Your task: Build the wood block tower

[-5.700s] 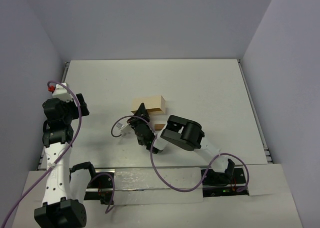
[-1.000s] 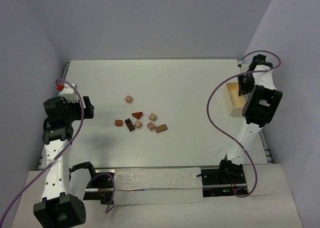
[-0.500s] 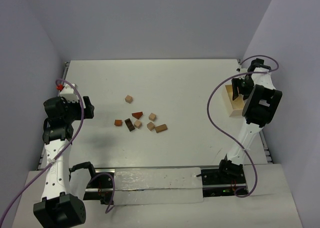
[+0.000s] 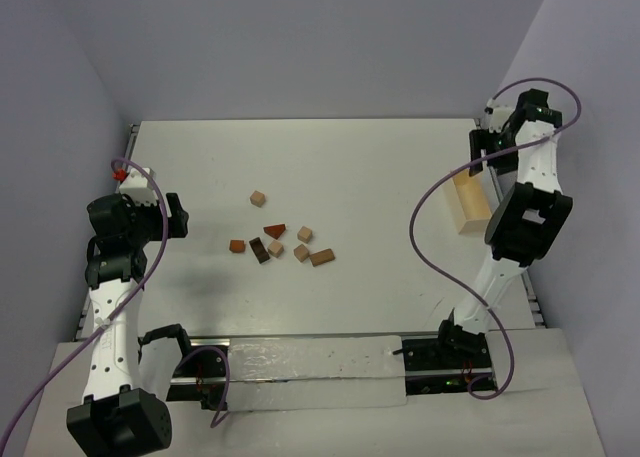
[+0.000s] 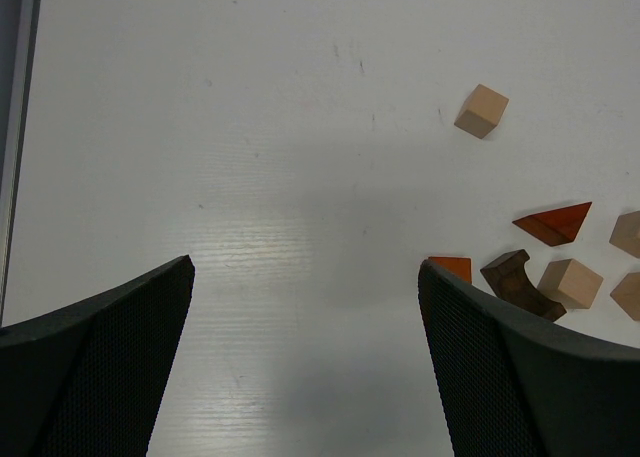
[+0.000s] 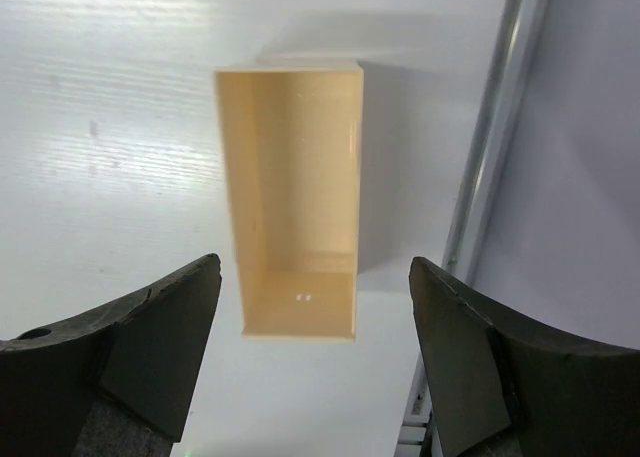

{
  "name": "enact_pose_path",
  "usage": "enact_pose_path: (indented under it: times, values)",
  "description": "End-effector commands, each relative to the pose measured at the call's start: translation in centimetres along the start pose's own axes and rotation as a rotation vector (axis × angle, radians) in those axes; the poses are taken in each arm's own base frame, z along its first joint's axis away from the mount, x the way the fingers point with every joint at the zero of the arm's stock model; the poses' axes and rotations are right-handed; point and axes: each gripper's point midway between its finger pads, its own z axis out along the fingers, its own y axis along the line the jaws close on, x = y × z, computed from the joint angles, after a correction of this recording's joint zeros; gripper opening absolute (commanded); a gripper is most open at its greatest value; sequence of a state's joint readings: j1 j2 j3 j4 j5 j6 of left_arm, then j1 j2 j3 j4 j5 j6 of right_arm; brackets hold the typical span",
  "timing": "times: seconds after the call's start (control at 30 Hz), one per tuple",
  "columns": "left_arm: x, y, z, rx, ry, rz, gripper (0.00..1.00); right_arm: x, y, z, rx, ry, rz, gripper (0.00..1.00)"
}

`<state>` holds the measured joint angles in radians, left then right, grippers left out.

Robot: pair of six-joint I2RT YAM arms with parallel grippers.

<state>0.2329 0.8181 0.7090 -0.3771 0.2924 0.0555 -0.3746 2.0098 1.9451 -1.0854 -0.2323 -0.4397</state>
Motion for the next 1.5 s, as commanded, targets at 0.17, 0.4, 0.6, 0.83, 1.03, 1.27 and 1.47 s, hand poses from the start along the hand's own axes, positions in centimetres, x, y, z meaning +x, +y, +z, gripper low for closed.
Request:
enact_pose_path:
  times: [0.17, 0.4, 0.6, 0.83, 1.03, 1.27, 1.47]
  values:
    - [-1.8, -1.1, -0.7, 0.060, -0.063, 0.023, 0.99, -3.5, 11.3, -11.2, -0.077, -0.262, -0.208, 0.84]
    - [-1.8, -3.1, -1.4, 0.170, -0.094, 0.068, 0.99, -1.0, 24.5, -11.1, -0.250, -0.292, -0.435, 0.99]
    - [-1.3, -4.9, -2.0, 0.275, -0.097, 0.114, 0.99, 3.5, 34.3, -8.1, -0.371, -0.253, -0.679, 1.00]
    - [-1.3, -5.3, -2.1, 0.300, -0.103, 0.119, 0.99, 6.8, 41.6, -4.5, -0.506, -0.267, -0.791, 1.00]
    - [-1.1, -5.1, -1.8, 0.293, -0.091, 0.112, 0.99, 8.8, 43.8, -2.5, -0.489, -0.219, -0.861, 1.00]
    - [-1.0, -4.9, -1.5, 0.289, -0.080, 0.102, 0.99, 10.4, 46.0, 0.2, -0.473, -0.126, -0.916, 1.00]
    - [-1.1, -4.9, -1.6, 0.286, -0.081, 0.101, 0.99, 10.4, 46.9, 1.7, -0.469, -0.096, -0.925, 1.00]
